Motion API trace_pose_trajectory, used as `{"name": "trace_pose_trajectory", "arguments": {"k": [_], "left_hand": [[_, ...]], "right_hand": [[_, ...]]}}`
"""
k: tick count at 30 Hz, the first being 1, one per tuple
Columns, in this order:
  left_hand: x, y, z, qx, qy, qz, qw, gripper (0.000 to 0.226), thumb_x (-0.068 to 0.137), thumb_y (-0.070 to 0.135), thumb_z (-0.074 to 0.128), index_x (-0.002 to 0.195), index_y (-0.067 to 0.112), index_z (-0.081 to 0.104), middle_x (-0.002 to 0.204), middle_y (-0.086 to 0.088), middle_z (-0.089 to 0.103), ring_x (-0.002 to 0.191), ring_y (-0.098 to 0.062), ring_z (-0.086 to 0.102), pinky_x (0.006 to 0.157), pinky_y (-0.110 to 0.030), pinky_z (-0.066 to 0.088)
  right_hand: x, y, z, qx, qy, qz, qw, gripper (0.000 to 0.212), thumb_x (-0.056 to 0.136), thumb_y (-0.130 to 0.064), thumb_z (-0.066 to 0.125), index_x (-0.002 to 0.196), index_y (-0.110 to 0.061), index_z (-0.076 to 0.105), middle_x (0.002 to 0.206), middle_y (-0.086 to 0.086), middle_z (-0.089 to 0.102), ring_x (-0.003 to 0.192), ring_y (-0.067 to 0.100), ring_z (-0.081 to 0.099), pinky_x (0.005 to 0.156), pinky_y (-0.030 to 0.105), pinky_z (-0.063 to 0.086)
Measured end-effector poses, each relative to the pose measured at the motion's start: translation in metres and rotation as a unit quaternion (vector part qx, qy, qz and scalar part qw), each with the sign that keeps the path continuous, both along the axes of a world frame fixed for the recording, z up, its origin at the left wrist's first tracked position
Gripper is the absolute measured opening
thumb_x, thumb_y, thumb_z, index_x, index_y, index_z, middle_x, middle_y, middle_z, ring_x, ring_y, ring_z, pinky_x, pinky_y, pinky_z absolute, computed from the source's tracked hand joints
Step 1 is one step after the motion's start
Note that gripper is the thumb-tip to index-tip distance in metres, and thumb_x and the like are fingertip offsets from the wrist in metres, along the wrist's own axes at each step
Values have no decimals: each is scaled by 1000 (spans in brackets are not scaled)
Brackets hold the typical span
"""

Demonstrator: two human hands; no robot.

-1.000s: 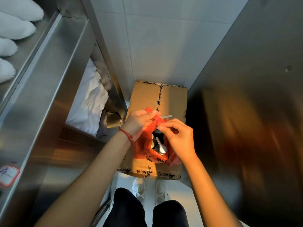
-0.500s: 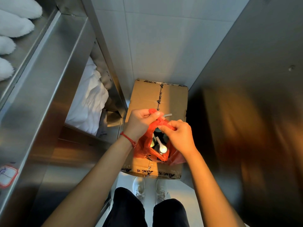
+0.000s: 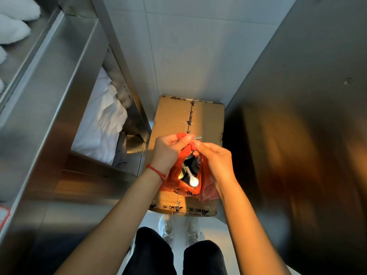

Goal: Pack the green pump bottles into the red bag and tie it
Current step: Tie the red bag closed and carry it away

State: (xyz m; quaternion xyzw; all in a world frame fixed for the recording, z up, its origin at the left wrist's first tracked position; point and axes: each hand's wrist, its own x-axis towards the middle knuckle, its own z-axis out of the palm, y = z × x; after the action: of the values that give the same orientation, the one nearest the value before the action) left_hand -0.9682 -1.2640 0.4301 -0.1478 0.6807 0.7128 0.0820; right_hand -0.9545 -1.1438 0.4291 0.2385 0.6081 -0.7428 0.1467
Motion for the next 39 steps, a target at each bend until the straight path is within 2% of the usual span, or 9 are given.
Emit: {"name": "trace_pose_trajectory", "arguments": {"k": [5, 9, 14, 18, 22, 28, 33, 35, 39], "left_hand": [[9, 8, -8, -39, -23, 87, 995, 25, 83, 18, 61, 62, 29, 69, 52, 14, 68, 59, -4, 64, 59, -20, 53], [16, 0, -23, -73, -55, 162, 983, 25, 83, 17, 61, 60, 26, 65, 57, 3, 64, 64, -14, 61, 64, -26, 51], [43, -32, -49, -85, -121, 244, 958, 13, 84, 14, 59, 76, 9, 68, 65, 2, 63, 67, -17, 63, 54, -20, 49], [44, -39, -41, -112, -65, 180, 975, 9, 83, 15, 61, 79, 14, 68, 72, -3, 66, 77, -23, 62, 71, -34, 50], [26, -38, -16, -126, 44, 71, 989, 9, 80, 12, 64, 86, 16, 69, 74, -9, 69, 75, -23, 64, 68, -27, 50], [-4, 7, 1, -98, 109, -51, 988, 15, 76, 9, 68, 83, 21, 72, 73, 6, 72, 67, 2, 64, 65, -16, 51], [-14, 14, -3, -66, 105, -126, 984, 17, 83, 6, 60, 96, 12, 69, 76, -6, 71, 70, -10, 59, 69, -31, 50], [-12, 14, -5, -39, 88, -159, 983, 15, 86, 3, 55, 95, 3, 68, 60, 9, 64, 59, -1, 51, 58, -17, 43], [-10, 16, -6, -34, 67, -170, 983, 15, 86, -3, 53, 77, -6, 65, 57, 6, 56, 55, 2, 47, 54, -13, 38]], "right_hand": [[2, -7, -1, 2, 31, -101, 994, 5, 80, -9, 67, 77, -8, 71, 53, -6, 66, 50, 5, 60, 51, 17, 49], [7, -5, -8, -52, 8, -241, 969, 18, 85, -3, 58, 71, -11, 66, 68, 5, 73, 65, 18, 68, 65, 28, 57], [22, 21, -28, -145, -73, -379, 911, 19, 91, 1, 48, 77, -6, 58, 61, 12, 68, 50, 16, 68, 53, 26, 58], [21, 30, -29, -108, -9, -340, 934, 17, 89, 3, 50, 76, -6, 58, 56, 8, 69, 53, 14, 68, 57, 24, 58], [10, 36, -11, 7, 122, -198, 973, 22, 82, 7, 55, 70, -10, 63, 56, -1, 71, 58, 11, 68, 60, 18, 54], [-1, 18, 8, 146, 214, -56, 964, 24, 77, 3, 67, 71, -21, 69, 62, -16, 71, 65, -1, 65, 64, 11, 49], [-3, 21, 12, 223, 286, -26, 932, 20, 73, 0, 72, 81, -18, 70, 84, 8, 61, 83, 11, 58, 79, 20, 46], [-4, 21, 12, 226, 279, -25, 933, 20, 72, -1, 72, 85, -15, 70, 90, 17, 58, 89, 16, 56, 83, 25, 47], [-6, 18, 12, 202, 283, -3, 938, 21, 73, 0, 71, 90, -12, 70, 92, 18, 61, 89, 14, 58, 84, 27, 49]]}}
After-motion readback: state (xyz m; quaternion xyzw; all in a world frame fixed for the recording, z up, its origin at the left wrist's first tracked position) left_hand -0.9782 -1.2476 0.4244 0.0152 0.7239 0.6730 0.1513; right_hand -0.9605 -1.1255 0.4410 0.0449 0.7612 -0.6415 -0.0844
